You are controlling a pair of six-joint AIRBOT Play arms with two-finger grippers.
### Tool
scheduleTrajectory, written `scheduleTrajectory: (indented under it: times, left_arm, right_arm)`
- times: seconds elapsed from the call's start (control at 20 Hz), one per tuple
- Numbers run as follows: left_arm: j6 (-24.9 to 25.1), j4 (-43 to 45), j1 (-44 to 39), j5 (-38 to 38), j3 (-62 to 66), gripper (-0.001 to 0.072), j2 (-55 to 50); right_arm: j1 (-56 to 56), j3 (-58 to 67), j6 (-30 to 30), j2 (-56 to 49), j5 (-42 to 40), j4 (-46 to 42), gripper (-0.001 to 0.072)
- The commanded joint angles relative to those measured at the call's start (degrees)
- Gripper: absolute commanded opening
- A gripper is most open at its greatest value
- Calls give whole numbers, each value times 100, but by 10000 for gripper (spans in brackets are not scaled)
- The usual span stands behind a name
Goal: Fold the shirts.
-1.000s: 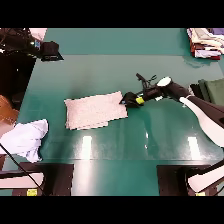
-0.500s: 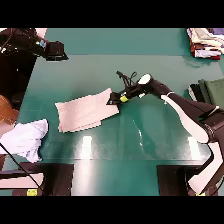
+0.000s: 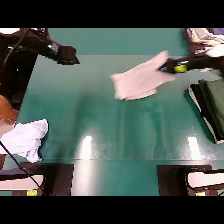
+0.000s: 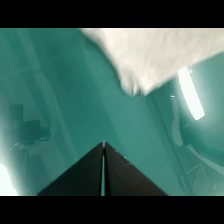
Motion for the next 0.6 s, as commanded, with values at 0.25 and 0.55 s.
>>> scheduleTrajectory:
  times: [0.25,0.55]
  left_arm:
    - [2,7,-1049,1073,0,21,4]
    - [0,11,-1161,1211,0,22,4]
  right_arm:
    - [-3123,13,76,367,-319,-120,14]
    - [-3635,365,70,372,-481,918,14]
